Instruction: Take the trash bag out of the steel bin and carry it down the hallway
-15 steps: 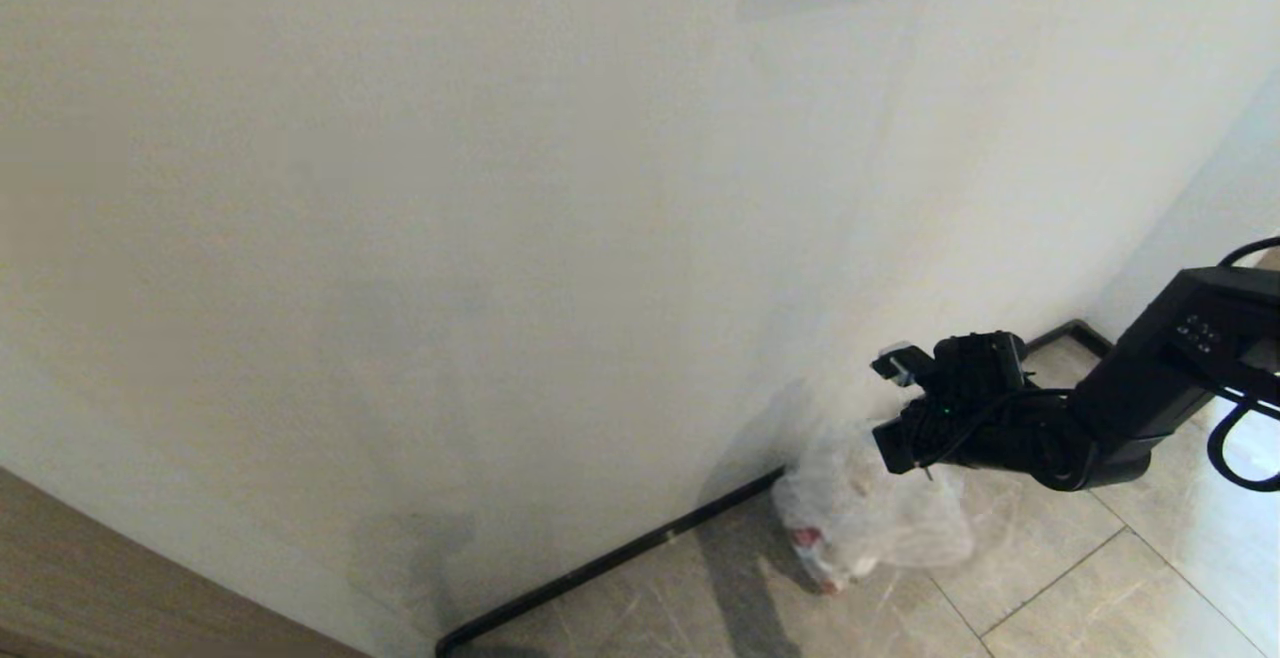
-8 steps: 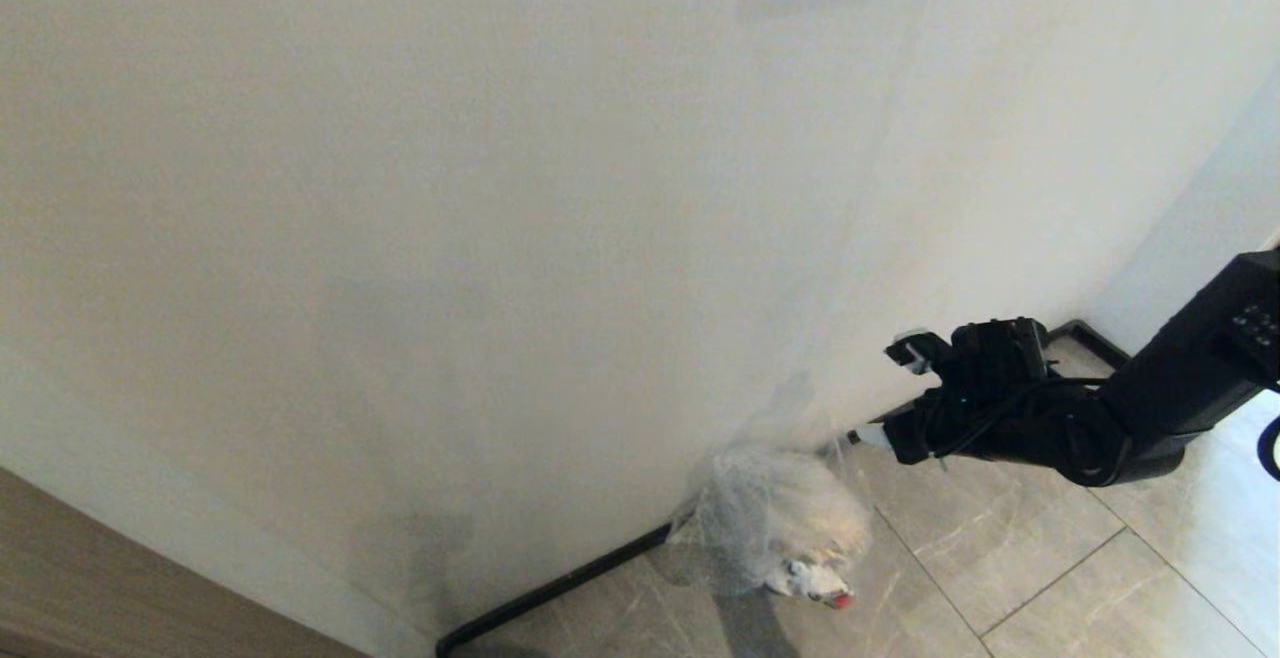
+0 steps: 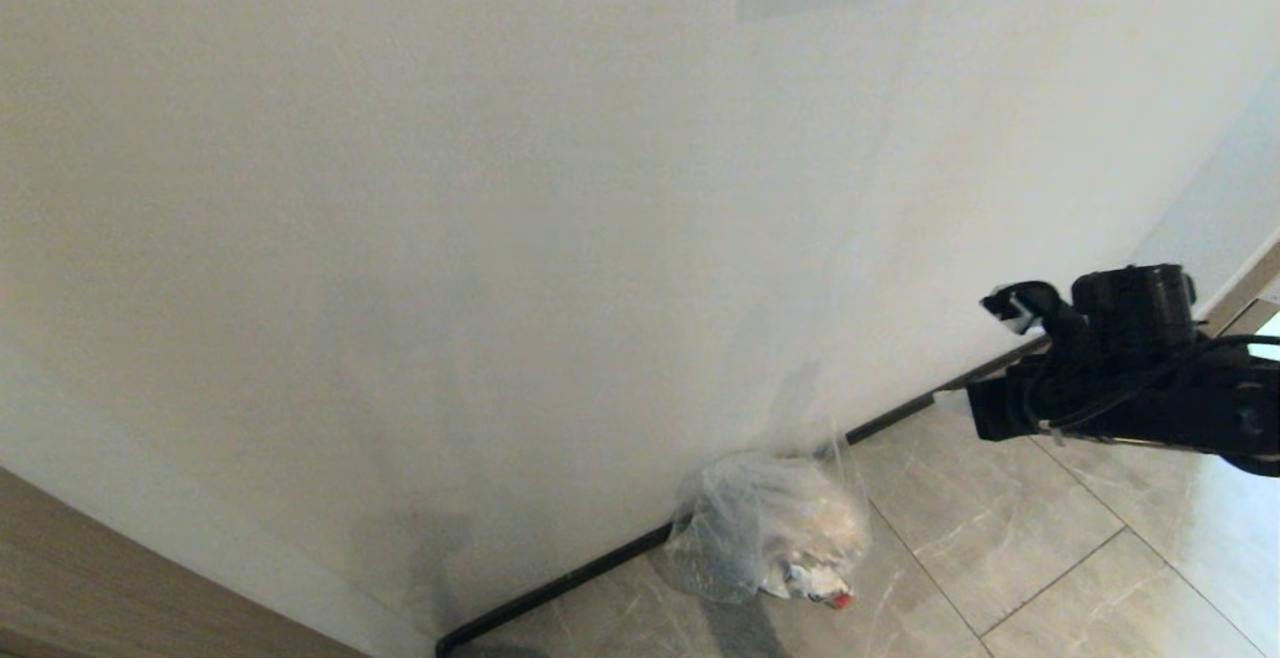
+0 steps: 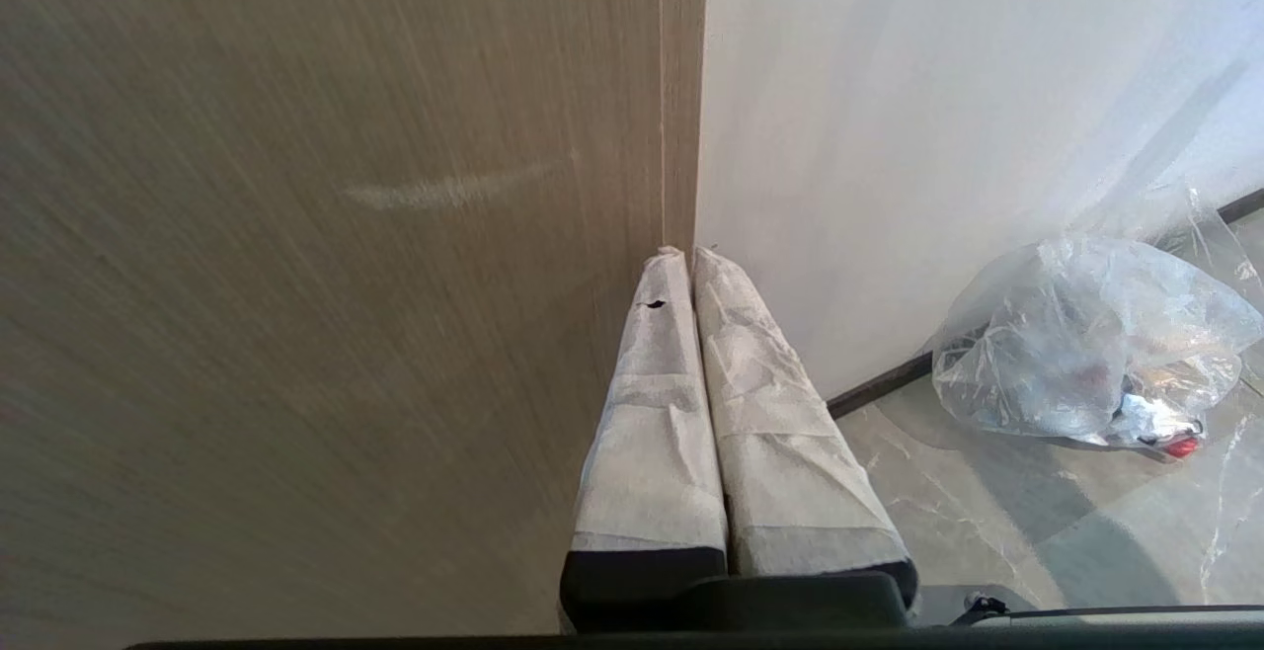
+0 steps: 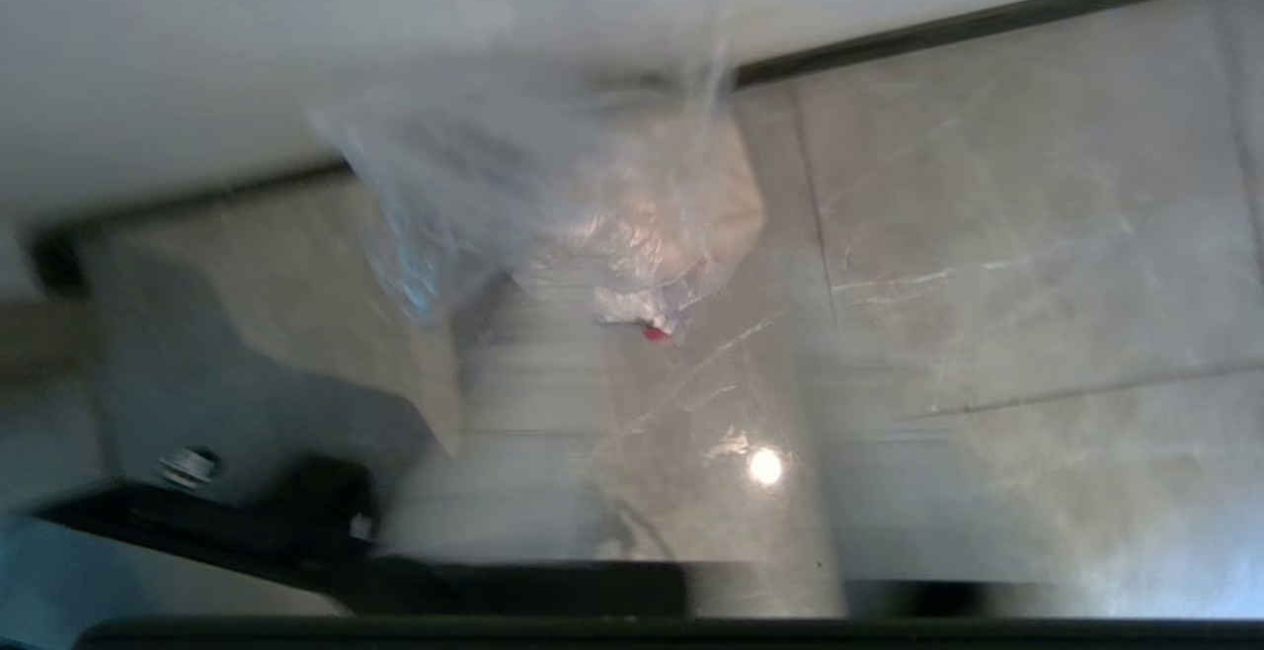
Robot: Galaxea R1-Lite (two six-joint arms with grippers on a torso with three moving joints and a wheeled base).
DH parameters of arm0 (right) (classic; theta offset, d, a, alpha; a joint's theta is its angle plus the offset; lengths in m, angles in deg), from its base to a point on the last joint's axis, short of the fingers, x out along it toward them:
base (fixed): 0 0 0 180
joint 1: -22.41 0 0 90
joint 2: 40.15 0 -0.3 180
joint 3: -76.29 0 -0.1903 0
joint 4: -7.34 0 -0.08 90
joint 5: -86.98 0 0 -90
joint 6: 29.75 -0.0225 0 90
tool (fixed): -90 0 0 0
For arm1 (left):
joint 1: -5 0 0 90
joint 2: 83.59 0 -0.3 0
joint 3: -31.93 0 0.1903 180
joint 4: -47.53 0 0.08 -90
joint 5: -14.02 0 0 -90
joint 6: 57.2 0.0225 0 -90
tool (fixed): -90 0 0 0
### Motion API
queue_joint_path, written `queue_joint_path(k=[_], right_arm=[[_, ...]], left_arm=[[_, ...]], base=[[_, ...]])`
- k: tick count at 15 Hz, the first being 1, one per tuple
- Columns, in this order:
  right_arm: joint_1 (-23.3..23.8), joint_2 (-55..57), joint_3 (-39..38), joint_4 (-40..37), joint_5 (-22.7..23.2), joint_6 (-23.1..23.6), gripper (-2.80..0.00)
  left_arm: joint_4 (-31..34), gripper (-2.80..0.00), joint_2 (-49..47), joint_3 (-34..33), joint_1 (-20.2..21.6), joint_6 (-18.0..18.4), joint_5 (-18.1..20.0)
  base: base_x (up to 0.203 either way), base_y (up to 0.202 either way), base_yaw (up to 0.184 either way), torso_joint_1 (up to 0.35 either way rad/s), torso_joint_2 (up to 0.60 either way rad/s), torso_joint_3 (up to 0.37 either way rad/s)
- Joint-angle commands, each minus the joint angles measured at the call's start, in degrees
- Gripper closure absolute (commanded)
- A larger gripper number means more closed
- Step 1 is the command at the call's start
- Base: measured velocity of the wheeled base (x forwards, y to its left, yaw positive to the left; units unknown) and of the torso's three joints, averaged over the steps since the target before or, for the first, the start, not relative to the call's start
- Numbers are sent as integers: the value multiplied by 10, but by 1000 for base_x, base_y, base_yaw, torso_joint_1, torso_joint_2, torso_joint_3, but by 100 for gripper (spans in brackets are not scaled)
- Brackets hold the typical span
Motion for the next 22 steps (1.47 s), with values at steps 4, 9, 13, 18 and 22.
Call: queue_joint_path(k=[4, 9, 13, 18, 22], right_arm=[[47, -310, -12, -181, 2, -71, 0], [51, -611, -177, -289, -16, -81, 0], [35, -791, -339, -264, -59, -89, 0], [19, -952, -395, -288, -66, -104, 0], [19, -1019, -431, -231, -87, -65, 0]], left_arm=[[0, 0, 0, 0, 0, 0, 0], [0, 0, 0, 0, 0, 0, 0], [0, 0, 0, 0, 0, 0, 0], [0, 0, 1, 0, 0, 0, 0], [0, 0, 0, 0, 0, 0, 0]], base=[[0, 0, 0, 0, 0, 0], [0, 0, 0, 0, 0, 0], [0, 0, 0, 0, 0, 0], [0, 0, 0, 0, 0, 0], [0, 0, 0, 0, 0, 0]])
